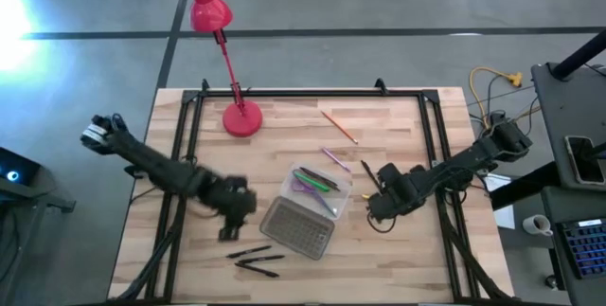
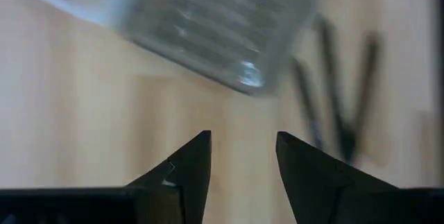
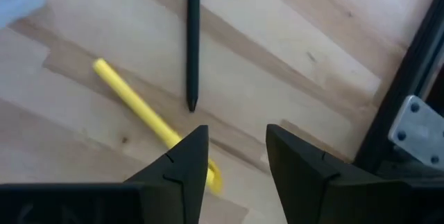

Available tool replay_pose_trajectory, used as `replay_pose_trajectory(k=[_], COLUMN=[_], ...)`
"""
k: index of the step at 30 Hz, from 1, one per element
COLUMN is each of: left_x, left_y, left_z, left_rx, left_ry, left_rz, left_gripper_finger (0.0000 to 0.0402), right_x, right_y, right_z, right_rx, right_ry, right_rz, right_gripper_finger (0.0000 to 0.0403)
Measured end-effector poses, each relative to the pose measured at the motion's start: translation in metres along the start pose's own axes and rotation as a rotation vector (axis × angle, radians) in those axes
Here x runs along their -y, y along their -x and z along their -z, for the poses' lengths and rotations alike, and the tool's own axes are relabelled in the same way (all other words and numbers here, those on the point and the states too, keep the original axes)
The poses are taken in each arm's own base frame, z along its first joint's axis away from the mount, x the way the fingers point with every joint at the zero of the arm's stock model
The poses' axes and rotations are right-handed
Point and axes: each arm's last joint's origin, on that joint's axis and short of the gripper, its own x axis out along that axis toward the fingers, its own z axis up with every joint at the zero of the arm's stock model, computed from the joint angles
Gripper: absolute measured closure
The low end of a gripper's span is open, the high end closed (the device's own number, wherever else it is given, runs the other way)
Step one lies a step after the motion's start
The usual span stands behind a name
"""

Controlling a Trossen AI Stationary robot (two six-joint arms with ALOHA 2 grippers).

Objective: Pick & place school supplies into a supply box
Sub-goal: Put the black pen into the supply box

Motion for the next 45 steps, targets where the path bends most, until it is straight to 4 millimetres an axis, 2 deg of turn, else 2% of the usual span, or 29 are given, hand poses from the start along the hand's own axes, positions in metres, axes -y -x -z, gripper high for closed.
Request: replay_pose_trajectory(k=[4, 9, 14, 19, 27, 30, 34, 38, 45], left_x=[0.024, 0.032, 0.035, 0.037, 0.037, 0.037, 0.036, 0.036, 0.037], left_y=[-0.012, -0.022, -0.022, -0.019, -0.019, -0.019, -0.019, -0.019, -0.019], left_z=[0.028, 0.045, 0.043, 0.040, 0.039, 0.039, 0.039, 0.039, 0.039], left_rx=[-0.022, -0.034, -0.007, 0.008, 0.021, 0.021, 0.022, 0.021, 0.020], left_ry=[0.127, 0.307, 0.323, 0.325, 0.347, 0.351, 0.351, 0.356, 0.378], left_rz=[-0.002, -0.002, 0.027, 0.038, 0.028, 0.027, 0.027, 0.027, 0.028], left_gripper_finger=[0.0254, 0.0254, 0.0254, 0.0254, 0.0254, 0.0254, 0.0254, 0.0254, 0.0254], right_x=[0.000, 0.004, 0.009, 0.011, 0.017, 0.013, 0.009, 0.009, 0.008], right_y=[-0.001, -0.014, -0.038, -0.058, -0.087, -0.088, -0.079, -0.073, -0.072], right_z=[-0.008, -0.028, -0.052, -0.063, -0.057, -0.055, -0.057, -0.061, -0.061], right_rx=[0.009, -0.078, -0.159, -0.178, -0.203, -0.202, -0.179, -0.113, -0.115], right_ry=[-0.022, -0.008, -0.012, -0.015, -0.073, -0.045, -0.041, -0.072, -0.062], right_rz=[0.006, 0.006, -0.044, -0.119, -0.090, -0.125, -0.162, -0.142, -0.152], right_gripper_finger=[0.0270, 0.0275, 0.0276, 0.0268, 0.0268, 0.0273, 0.0278, 0.0282, 0.0282])
